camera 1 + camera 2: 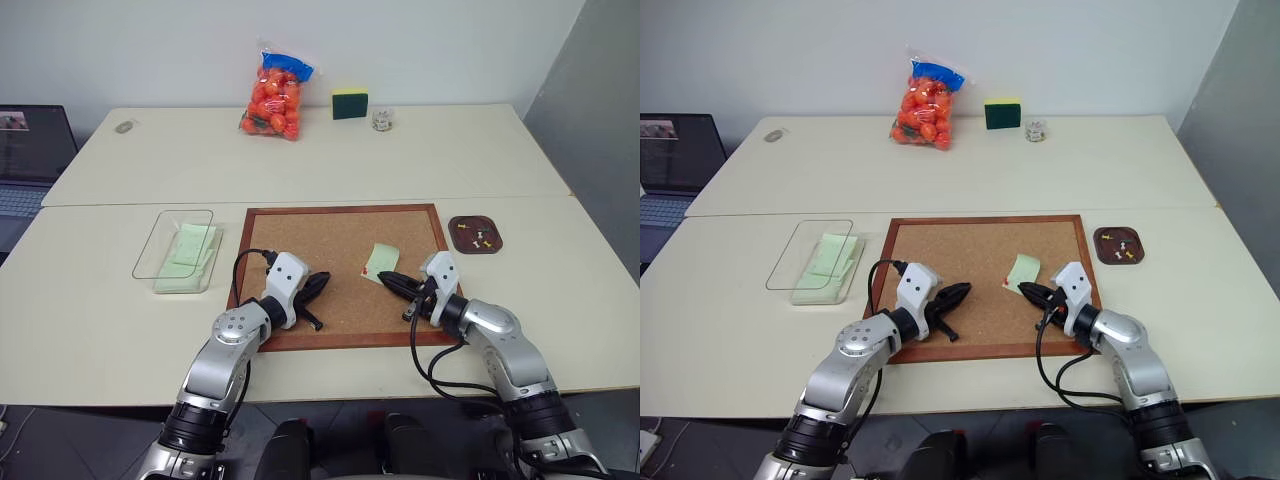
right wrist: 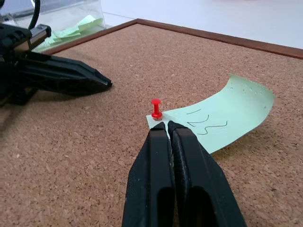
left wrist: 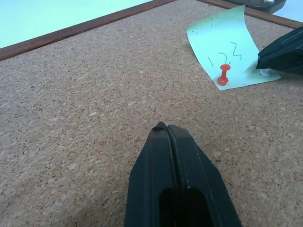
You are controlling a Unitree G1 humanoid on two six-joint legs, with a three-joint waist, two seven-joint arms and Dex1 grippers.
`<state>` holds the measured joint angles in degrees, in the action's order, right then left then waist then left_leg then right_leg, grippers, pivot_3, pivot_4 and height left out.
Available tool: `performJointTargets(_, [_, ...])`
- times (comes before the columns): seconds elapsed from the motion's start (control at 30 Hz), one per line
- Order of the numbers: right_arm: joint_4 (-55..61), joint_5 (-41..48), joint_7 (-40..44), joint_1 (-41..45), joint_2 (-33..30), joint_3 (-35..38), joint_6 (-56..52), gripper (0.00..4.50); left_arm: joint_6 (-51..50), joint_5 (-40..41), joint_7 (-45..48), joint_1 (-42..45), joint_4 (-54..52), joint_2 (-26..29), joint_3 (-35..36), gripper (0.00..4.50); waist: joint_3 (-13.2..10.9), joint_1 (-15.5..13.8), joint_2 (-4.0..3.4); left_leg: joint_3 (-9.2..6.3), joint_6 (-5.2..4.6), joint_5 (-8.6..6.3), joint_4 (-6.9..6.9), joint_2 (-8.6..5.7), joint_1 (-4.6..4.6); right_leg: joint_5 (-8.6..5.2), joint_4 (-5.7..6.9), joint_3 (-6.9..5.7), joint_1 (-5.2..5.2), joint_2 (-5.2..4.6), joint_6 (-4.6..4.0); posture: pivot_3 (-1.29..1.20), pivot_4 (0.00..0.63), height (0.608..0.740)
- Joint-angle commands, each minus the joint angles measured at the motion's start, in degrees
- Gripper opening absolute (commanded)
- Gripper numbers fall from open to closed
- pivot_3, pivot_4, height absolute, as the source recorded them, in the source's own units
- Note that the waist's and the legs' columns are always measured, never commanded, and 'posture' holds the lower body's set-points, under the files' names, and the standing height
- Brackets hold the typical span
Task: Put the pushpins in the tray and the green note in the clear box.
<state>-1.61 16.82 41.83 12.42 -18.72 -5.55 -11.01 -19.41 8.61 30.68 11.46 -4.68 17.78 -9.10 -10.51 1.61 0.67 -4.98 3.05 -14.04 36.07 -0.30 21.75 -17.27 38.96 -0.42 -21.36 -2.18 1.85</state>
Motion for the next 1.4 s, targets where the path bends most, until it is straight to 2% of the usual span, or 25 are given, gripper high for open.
performJointTargets(0.03, [6.2,2.6,-1.3,0.7,-0.3,3.7,-0.2,0.03,-1.2,-0.8,-0.2,-1.2,1.9,0.4,-0.1,0.00,0.0,0.0,0.00,0.00,0.00,0.00,0.00,0.00,0.00,0.00,0.00,0.01,-0.01,0.00,0.00,0.00,0.150,0.740])
performJointTargets(0.37, [8.1,2.8,-3.1,0.8,-0.3,4.5,-1.1,0.03,-1.0,-0.8,-0.2,-1.3,2.0,0.2,-0.3,0.00,0.0,0.0,0.00,0.01,0.00,0.00,0.00,0.01,-0.02,0.00,0.00,0.01,0.01,0.00,0.00,0.00,0.150,0.740])
performJointTargets(0.47, [3.1,0.1,-8.7,4.0,0.0,7.5,1.1,0.03,-1.0,-0.8,-0.2,-1.5,1.9,0.2,-0.3,0.00,0.0,0.0,0.00,0.02,0.00,0.00,0.00,0.00,-0.02,0.00,0.00,0.01,0.01,0.00,0.00,0.00,0.150,0.740])
performJointTargets(0.57, [-5.0,-4.4,-18.8,9.0,-0.1,11.5,3.7,0.03,-1.0,-0.8,-0.2,-1.5,1.9,0.3,-0.2,0.00,0.0,0.1,0.00,0.05,0.00,0.00,0.01,0.00,-0.03,0.02,0.01,0.04,0.00,0.00,0.02,0.00,0.150,0.740])
performJointTargets(0.67, [-11.9,-6.3,-25.4,13.3,-0.5,14.8,4.5,0.03,-1.1,-0.8,-0.2,-1.4,1.9,0.3,-0.3,0.00,0.0,0.0,-0.01,0.06,0.00,0.01,-0.01,-0.01,-0.02,0.07,0.01,0.04,-0.01,0.00,-0.06,0.00,0.150,0.740])
performJointTargets(0.87, [-20.4,-8.3,-30.0,17.8,-1.1,16.8,5.7,0.03,-1.1,-0.9,-0.2,-1.3,1.9,0.2,-0.4,0.00,0.0,0.0,-0.01,0.11,-0.01,0.01,-0.02,-0.01,-0.02,0.19,0.01,0.07,-0.01,0.00,-0.28,0.00,0.150,0.740])
performJointTargets(1.1, [-22.6,-9.1,-31.3,17.4,-0.7,16.6,5.4,0.03,-1.2,-0.9,-0.5,-1.6,1.7,0.3,-0.2,0.00,0.0,0.0,-0.02,0.15,-0.02,0.01,-0.01,0.00,-0.02,0.20,0.02,0.10,-0.01,0.00,-0.28,0.00,0.150,0.740])
performJointTargets(1.17, [-23.2,-9.0,-31.7,17.5,-0.6,16.9,5.5,0.49,-1.2,-0.9,-0.5,-1.7,1.6,0.3,-0.2,0.00,0.0,0.0,-0.02,0.15,-0.02,0.02,-0.01,0.00,-0.02,0.20,0.02,0.11,-0.01,0.00,-0.28,0.00,0.150,0.740])
performJointTargets(1.2, [-23.4,-8.9,-31.8,17.5,-0.7,17.0,5.7,0.58,-1.2,-0.9,-0.5,-1.7,1.5,0.3,-0.2,0.00,0.0,0.1,-0.02,0.16,-0.02,0.02,-0.01,-0.01,-0.02,0.20,0.02,0.11,-0.01,0.00,-0.28,0.00,0.150,0.740])
performJointTargets(1.37, [-23.7,-8.8,-32.3,17.6,-0.9,17.2,6.1,1.73,-1.1,-0.9,-0.4,-1.6,1.5,0.5,-0.1,0.00,0.0,0.1,-0.02,0.16,-0.02,0.01,-0.02,0.00,-0.02,0.20,0.02,0.12,-0.01,0.00,-0.28,0.00,0.150,0.740])
performJointTargets(1.4, [-23.7,-8.7,-32.4,17.6,-1.0,17.2,6.1,2.08,-1.2,-0.9,-0.3,-1.6,1.5,0.5,-0.2,0.00,0.0,0.1,-0.02,0.17,-0.02,0.02,-0.02,0.00,-0.02,0.20,0.02,0.13,-0.01,0.00,-0.28,0.00,0.150,0.740])
